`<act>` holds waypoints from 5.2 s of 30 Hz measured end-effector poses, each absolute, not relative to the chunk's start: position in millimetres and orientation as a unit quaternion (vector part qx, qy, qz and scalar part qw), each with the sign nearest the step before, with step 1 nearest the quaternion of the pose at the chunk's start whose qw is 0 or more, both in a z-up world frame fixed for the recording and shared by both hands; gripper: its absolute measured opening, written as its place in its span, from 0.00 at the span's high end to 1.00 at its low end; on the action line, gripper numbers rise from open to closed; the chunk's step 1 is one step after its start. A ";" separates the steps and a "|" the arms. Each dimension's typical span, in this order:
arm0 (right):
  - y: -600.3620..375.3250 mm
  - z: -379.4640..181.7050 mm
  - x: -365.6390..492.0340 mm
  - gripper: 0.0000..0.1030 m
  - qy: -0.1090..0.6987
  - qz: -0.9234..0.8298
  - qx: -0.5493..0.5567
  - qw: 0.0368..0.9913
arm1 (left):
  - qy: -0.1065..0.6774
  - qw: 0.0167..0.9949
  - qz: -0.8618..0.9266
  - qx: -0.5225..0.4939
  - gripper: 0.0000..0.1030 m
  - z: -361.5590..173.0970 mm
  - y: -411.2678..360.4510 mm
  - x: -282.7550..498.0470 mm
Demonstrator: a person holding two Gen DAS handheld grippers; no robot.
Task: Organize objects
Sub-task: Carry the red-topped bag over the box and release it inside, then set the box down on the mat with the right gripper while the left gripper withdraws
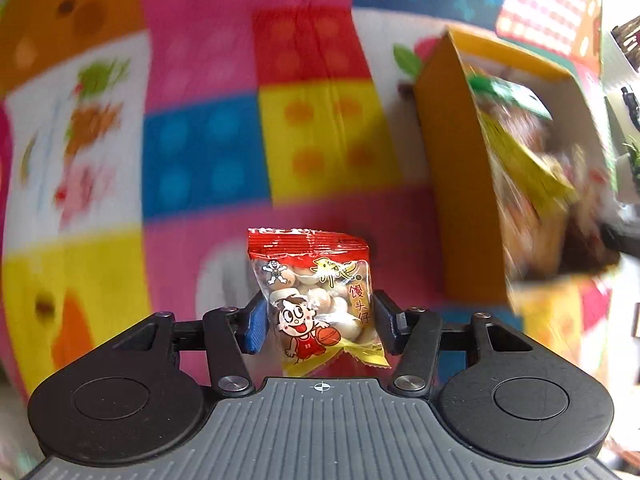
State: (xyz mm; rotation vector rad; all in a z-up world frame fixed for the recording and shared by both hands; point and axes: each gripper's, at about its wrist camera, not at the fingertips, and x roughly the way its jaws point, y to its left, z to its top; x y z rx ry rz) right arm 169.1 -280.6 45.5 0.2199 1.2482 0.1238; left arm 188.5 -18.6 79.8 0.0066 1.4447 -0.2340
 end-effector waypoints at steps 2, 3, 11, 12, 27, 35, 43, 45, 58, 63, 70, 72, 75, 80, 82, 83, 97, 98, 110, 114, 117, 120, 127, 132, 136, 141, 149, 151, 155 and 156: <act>-280.0 46.1 168.1 0.86 0.588 0.060 0.098 0.801 | 0.683 0.722 -0.107 -0.018 0.45 97.8 -16.4 153.7; -279.3 46.3 167.7 0.86 0.591 0.058 0.093 0.799 | 0.689 0.716 -0.109 -0.023 0.45 107.8 -17.1 139.6; -283.1 52.3 173.6 0.86 0.605 0.054 0.121 0.785 | 0.712 0.685 -0.154 0.002 0.46 169.7 -48.5 105.1; -284.1 52.7 174.5 0.86 0.605 0.054 0.126 0.784 | 0.711 0.685 -0.158 0.011 0.46 176.3 -52.9 106.0; -300.8 45.0 168.6 0.85 0.594 0.036 0.203 0.777 | 0.692 0.689 -0.207 0.063 0.46 235.0 -123.9 164.9; -307.5 41.6 162.2 0.85 0.585 0.027 0.238 0.775 | 0.720 0.660 -0.196 0.091 0.46 202.7 -150.0 179.6; -308.6 40.9 161.8 0.85 0.584 0.028 0.240 0.775 | 0.660 0.726 -0.190 0.035 0.45 247.9 -158.9 206.9; -308.4 41.0 162.5 0.85 0.585 0.029 0.237 0.775 | 0.634 0.747 -0.195 0.035 0.45 263.5 -165.3 212.2; -304.9 42.9 162.9 0.85 0.585 0.035 0.216 0.781 | 0.581 0.792 -0.189 0.017 0.44 284.7 -171.0 220.5; -304.7 43.1 162.3 0.85 0.585 0.034 0.214 0.781 | 0.581 0.791 -0.192 -0.004 0.44 283.0 -164.5 224.2; -304.5 42.6 162.4 0.85 0.585 0.032 0.215 0.781 | 0.582 0.791 -0.189 0.008 0.44 279.3 -165.8 230.4; -304.5 42.5 162.7 0.85 0.586 0.031 0.216 0.781 | 0.590 0.782 -0.199 -0.007 0.44 275.7 -165.3 233.1; -304.5 42.5 162.7 0.85 0.586 0.031 0.216 0.781 | 0.593 0.781 -0.197 -0.011 0.44 270.7 -164.8 234.4; -304.5 41.7 162.4 0.85 0.585 0.030 0.216 0.781 | 0.598 0.774 -0.207 -0.018 0.44 262.1 -164.3 230.9; -304.0 41.4 162.3 0.85 0.585 0.030 0.215 0.781 | 0.596 0.774 -0.213 -0.025 0.44 258.5 -162.8 228.8; -303.9 41.3 162.3 0.85 0.585 0.030 0.214 0.782 | 0.593 0.777 -0.210 -0.022 0.46 257.2 -162.5 227.9; -300.2 47.1 159.0 0.85 0.586 0.038 0.189 0.787 | 0.582 0.797 -0.163 -0.024 0.46 194.7 -114.0 215.7; -298.8 49.3 157.1 0.85 0.583 0.042 0.182 0.791 | 0.572 0.804 -0.163 -0.013 0.46 187.9 -108.2 210.6; -287.5 54.8 144.0 0.86 0.549 0.061 0.127 0.824 | 0.578 0.805 -0.134 -0.005 0.46 99.3 -81.3 192.0; -279.3 55.6 149.3 0.86 0.549 0.055 0.102 0.828 | 0.578 0.808 -0.110 -0.027 0.06 79.1 -57.7 200.1; -265.5 55.7 165.4 0.89 0.544 0.062 0.082 0.833 | 0.566 0.817 -0.089 -0.061 0.02 73.5 -30.8 212.7; -241.3 58.1 197.3 0.89 0.526 0.083 0.043 0.845 | 0.551 0.827 -0.056 -0.095 0.02 72.9 -4.7 234.2; -197.9 67.7 286.0 0.90 0.464 0.111 -0.043 0.878 | 0.518 0.842 -0.037 -0.147 0.00 64.8 43.1 284.7; -193.1 66.2 306.1 0.90 0.464 0.111 -0.053 0.877 | 0.519 0.835 -0.071 -0.167 0.00 58.3 60.2 287.3; -194.4 68.8 299.3 0.90 0.471 0.107 -0.036 0.875 | 0.517 0.843 -0.076 -0.125 0.00 60.0 50.7 288.7; -200.0 77.4 273.5 0.90 0.477 0.110 -0.017 0.872 | 0.516 0.844 -0.073 -0.131 0.00 54.6 53.9 288.4; -214.3 90.8 222.5 0.90 0.492 0.124 0.029 0.861 | 0.514 0.846 -0.063 -0.129 0.00 54.0 52.7 289.4; -214.4 86.4 213.4 0.90 0.500 0.133 0.020 0.856 | 0.514 0.846 -0.061 -0.128 0.00 54.5 52.2 289.3; -214.4 86.5 209.1 0.89 0.490 0.141 0.006 0.860 | 0.516 0.846 -0.048 -0.128 0.00 55.1 50.6 288.8; -213.3 86.3 210.4 0.89 0.488 0.141 -0.006 0.862 | 0.516 0.845 -0.044 -0.134 0.00 54.8 51.1 288.6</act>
